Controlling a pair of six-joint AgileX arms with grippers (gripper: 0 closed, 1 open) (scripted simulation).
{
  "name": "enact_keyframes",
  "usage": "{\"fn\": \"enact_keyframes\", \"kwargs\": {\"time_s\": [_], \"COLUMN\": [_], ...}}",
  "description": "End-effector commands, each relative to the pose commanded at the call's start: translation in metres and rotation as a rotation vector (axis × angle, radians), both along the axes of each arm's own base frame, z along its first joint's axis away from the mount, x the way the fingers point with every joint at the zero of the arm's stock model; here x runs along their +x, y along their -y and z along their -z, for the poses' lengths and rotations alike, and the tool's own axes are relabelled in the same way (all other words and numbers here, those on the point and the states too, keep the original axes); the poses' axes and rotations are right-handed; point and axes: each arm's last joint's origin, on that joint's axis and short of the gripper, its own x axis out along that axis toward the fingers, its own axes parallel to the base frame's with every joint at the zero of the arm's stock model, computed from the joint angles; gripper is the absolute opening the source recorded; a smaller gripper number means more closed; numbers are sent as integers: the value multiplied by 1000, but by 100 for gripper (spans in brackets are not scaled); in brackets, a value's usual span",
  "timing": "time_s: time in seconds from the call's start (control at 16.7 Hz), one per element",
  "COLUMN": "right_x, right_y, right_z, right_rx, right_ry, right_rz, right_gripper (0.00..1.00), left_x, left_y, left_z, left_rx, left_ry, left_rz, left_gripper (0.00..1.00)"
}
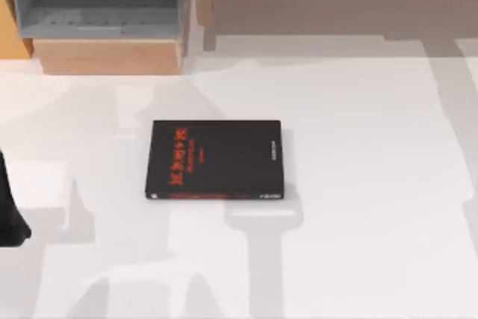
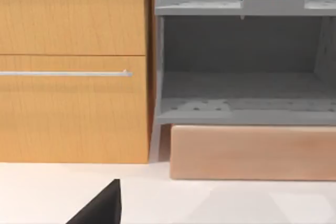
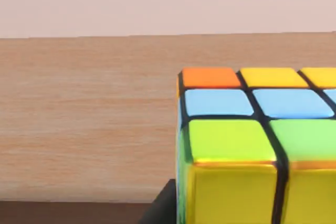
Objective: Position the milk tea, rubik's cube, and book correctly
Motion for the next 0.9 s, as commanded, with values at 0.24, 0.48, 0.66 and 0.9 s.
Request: {"fn": "enact_keyframes", "kwargs": {"time_s": [0.24,0.48,0.66,0.9], "right_x": [-2,0,6,13], "right_y": [17,16,29,35], "right_z": [-1,0,-8,-33], "right_rx": [-36,-35,-53,-47], "right_ry": [41,36,57,142], "right_rz": [62,57,62,75], "right_gripper": [0,0,0,0], "left_x": [0,0,0,0], "left_y": [0,0,0,0], "left_z": [0,0,0,0], "left_rx": [0,0,0,0], "left_ry": [0,0,0,0], "left_rz": [0,0,0,0], "left_gripper": [100,100,100,100]}}
